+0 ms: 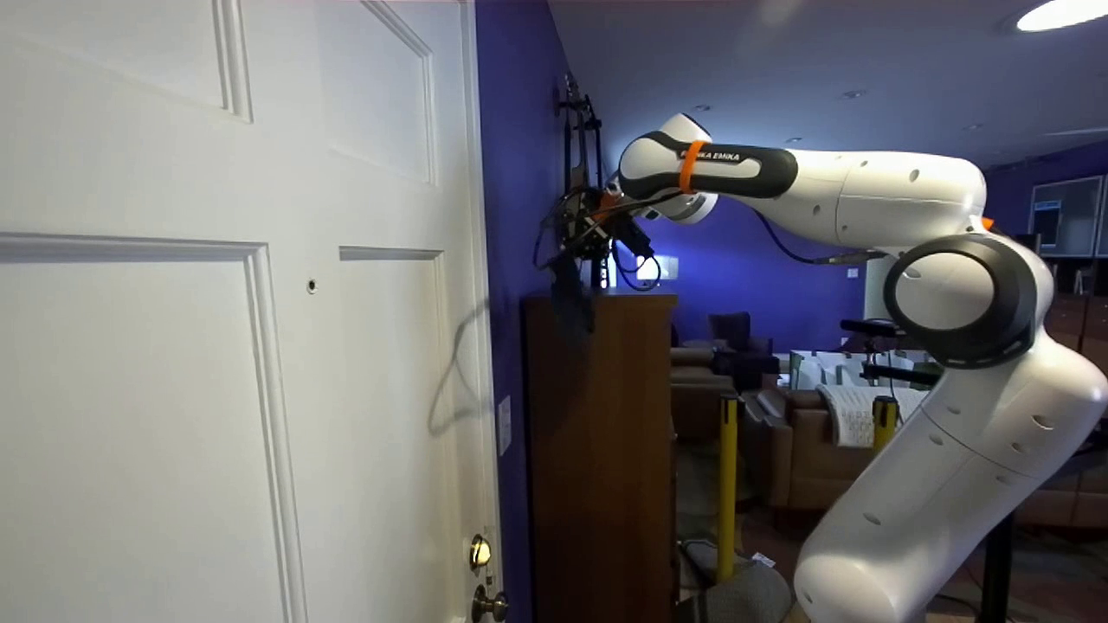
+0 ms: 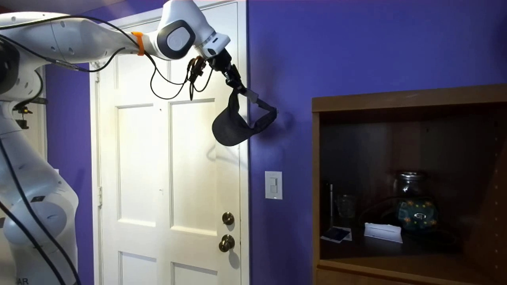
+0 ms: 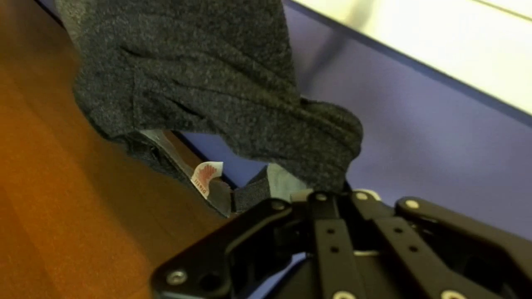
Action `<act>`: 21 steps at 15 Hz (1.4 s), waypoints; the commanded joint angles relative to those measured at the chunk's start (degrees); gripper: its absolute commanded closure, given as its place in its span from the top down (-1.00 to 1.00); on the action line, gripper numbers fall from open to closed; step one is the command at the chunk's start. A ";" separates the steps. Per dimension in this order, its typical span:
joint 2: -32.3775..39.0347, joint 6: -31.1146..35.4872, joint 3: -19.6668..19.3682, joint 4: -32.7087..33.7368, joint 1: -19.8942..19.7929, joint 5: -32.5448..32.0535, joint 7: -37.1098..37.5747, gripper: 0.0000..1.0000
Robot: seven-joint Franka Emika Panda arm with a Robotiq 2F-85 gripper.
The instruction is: Pick up the black tennis hat and hang it on the hanger on the door
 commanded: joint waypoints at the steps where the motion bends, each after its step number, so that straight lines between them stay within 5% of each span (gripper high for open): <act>1: -4.74 -2.30 1.78 -5.20 2.01 0.53 4.23 -0.98; 14: -5.05 -5.73 2.58 -5.80 4.69 -0.18 3.02 -0.98; 21: -6.97 -8.12 11.33 -10.90 7.39 0.49 15.07 -0.98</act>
